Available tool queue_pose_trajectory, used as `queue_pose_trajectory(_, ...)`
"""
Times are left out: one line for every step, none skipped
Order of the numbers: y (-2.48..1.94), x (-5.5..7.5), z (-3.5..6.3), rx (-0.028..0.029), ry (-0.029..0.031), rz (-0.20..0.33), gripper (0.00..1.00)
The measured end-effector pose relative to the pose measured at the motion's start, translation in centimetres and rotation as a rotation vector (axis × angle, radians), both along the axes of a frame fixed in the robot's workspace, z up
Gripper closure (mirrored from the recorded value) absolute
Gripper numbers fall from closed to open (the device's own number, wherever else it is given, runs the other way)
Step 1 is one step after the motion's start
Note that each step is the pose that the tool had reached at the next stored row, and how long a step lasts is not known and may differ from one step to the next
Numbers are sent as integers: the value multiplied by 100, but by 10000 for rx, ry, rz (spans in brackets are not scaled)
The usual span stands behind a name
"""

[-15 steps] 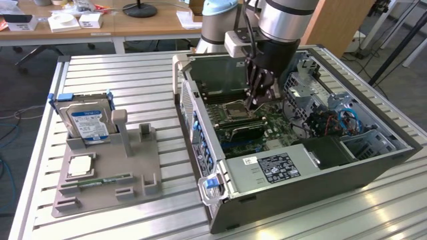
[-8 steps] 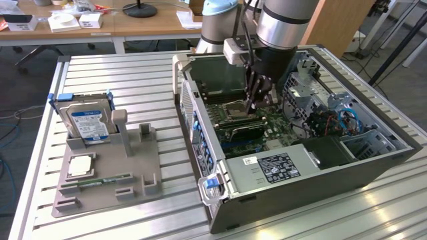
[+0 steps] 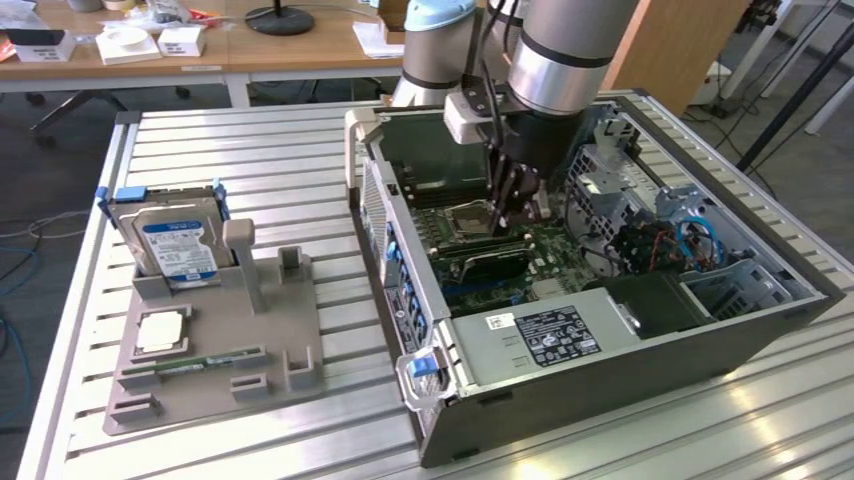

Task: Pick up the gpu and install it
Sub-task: 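Press down on the gpu until it lock into place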

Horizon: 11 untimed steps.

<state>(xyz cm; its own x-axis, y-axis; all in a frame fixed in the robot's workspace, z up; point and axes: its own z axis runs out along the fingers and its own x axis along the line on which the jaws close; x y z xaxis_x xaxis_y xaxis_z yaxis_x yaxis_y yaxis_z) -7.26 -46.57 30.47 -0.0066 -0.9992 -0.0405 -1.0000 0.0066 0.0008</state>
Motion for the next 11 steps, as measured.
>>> queue_pose_trajectory(0,0,-18,1,0,0,90)
queue_pose_trajectory(0,0,-36,0,0,0,90)
queue_pose_trajectory(0,0,-53,1,0,0,90)
queue_pose_trajectory(0,0,-61,1,1,0,90)
queue_pose_trajectory(0,0,-61,-1,1,0,90)
queue_pose_trajectory(0,0,-61,-1,1,0,90)
queue_pose_trajectory(0,0,-61,-2,1,0,90)
queue_pose_trajectory(0,0,-61,-2,1,-1,90)
queue_pose_trajectory(0,0,-66,2,0,0,90)
queue_pose_trajectory(0,0,-75,3,-1,0,90)
queue_pose_trajectory(0,0,-84,1,0,0,90)
